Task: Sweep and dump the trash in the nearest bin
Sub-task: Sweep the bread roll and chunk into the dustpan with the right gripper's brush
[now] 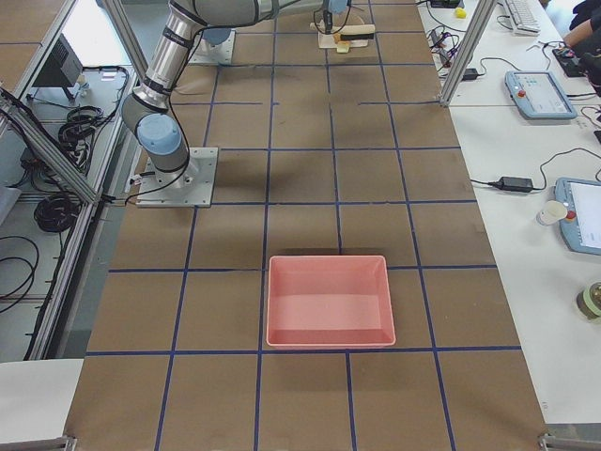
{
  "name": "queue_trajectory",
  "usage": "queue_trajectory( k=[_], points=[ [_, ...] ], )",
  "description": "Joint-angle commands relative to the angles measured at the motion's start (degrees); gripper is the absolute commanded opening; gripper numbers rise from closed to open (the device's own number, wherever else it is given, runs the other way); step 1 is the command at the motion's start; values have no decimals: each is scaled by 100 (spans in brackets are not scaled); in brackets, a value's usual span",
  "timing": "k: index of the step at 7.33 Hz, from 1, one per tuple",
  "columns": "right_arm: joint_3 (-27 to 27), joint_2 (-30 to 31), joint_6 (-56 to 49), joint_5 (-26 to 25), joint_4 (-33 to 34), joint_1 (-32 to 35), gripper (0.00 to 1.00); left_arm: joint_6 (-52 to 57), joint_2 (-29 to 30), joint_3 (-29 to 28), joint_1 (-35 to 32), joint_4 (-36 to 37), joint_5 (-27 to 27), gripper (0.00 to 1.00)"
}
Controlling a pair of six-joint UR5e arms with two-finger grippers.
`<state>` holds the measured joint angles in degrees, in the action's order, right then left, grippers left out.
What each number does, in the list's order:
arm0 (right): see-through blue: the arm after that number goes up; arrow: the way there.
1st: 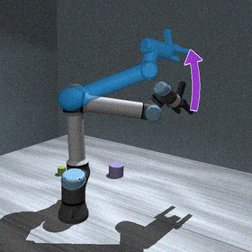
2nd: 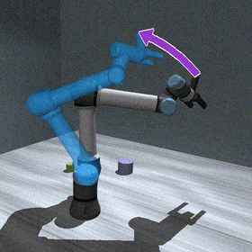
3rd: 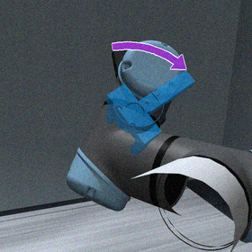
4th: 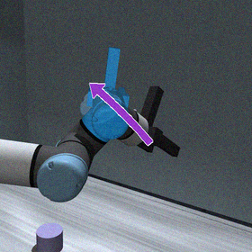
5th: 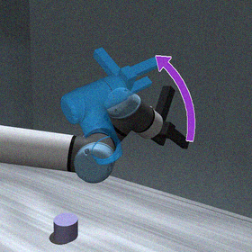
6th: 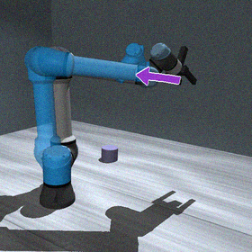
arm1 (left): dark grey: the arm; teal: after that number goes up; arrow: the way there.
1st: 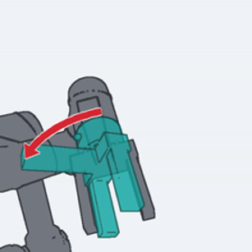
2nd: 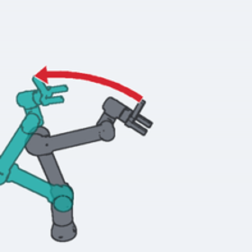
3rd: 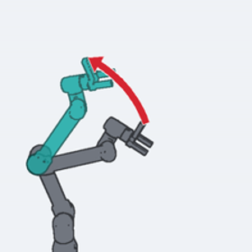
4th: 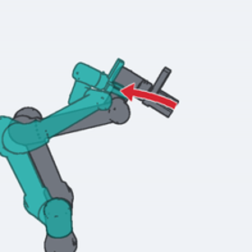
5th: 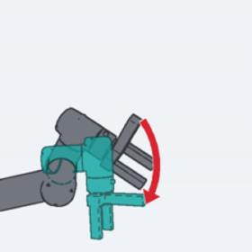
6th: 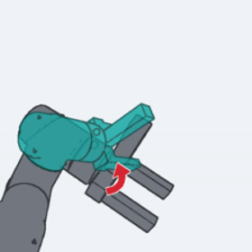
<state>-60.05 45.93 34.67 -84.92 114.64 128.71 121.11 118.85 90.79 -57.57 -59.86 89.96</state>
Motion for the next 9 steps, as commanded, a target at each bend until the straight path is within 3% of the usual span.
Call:
queue_trajectory(
  k=[1,7,9],
  points=[
    [-384,21,21,-104,40,65,17,-9,32,9,0,0,13,4],
    [-341,-251,469,-43,504,707,17,-35,-3,0,-9,0,22,4],
    [-9,-365,847,45,506,813,17,-44,-11,0,-9,0,13,4]
  ],
)
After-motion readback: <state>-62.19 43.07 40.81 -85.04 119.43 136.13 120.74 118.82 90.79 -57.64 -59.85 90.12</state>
